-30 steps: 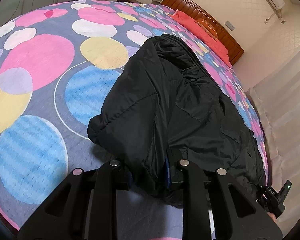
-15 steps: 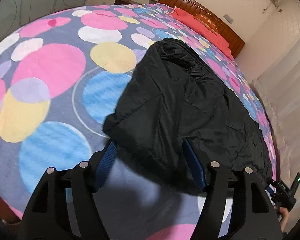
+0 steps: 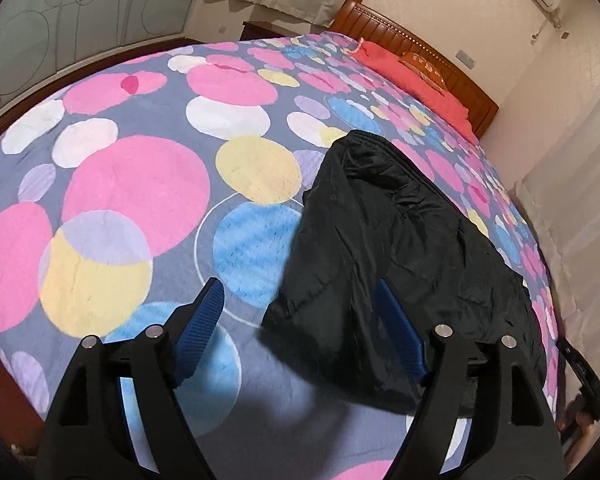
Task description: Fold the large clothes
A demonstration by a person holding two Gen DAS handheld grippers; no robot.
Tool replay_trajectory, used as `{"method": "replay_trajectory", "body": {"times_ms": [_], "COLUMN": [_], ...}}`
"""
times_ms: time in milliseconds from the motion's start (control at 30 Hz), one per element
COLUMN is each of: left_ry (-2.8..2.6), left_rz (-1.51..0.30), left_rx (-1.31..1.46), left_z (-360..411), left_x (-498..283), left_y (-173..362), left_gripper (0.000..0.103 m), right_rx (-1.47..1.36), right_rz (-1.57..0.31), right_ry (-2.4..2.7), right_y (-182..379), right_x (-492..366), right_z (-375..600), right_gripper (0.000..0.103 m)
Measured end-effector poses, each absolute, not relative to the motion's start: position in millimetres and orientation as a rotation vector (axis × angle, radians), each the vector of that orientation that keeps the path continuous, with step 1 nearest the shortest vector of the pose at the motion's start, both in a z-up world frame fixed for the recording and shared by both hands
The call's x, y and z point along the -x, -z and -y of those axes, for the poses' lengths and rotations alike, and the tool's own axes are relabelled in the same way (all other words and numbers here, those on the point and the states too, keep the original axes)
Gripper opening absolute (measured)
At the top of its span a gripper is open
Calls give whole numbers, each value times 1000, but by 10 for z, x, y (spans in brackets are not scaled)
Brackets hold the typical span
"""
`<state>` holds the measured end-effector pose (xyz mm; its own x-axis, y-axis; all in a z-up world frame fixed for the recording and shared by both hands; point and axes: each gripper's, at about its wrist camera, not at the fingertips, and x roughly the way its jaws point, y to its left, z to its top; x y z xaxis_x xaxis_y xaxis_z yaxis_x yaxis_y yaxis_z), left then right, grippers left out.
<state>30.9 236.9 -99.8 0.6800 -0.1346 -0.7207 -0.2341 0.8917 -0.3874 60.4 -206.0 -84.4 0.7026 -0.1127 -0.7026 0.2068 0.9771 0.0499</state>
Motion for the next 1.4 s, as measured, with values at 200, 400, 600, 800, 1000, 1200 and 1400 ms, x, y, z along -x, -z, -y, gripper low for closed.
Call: {"method": "replay_trajectory", "body": {"times_ms": [200,400,600,800,1000,1200,1400], "left_ry": [-44,-18,29,103,223,292,296], "left_rz": [-864,-875,-935,-1064,-1111,-1135,-1092], "left_rx": [504,521,525,561,554,654,558], "left_z": [-2333,-2268,-2213,-2109,-2020,-2030,-1892], "left_x": [-540,-840,-1266,-1571,-1705,-1739,-1706], "left_y": [1093,1088,1203,1518,1776,1813,1824], "left_gripper": [78,83,84,85,95,66,66], "right_rx": [-20,78,78,81,74,72,73], "right_rz": [-790,-859,-857,-852,-844,-835,-834], "right_ry": [119,178,187,192,188,190,192], "right_y": [1064,1456,1575,1618,1630,1644,1653], "right_x": [-1188,-1469,-1431,-1447,-1446,-1465,-1477], "right_z": [1439,1166,1145,1106,1096,1102,1102], "right_gripper": [63,63,63,63,63,63,64]}}
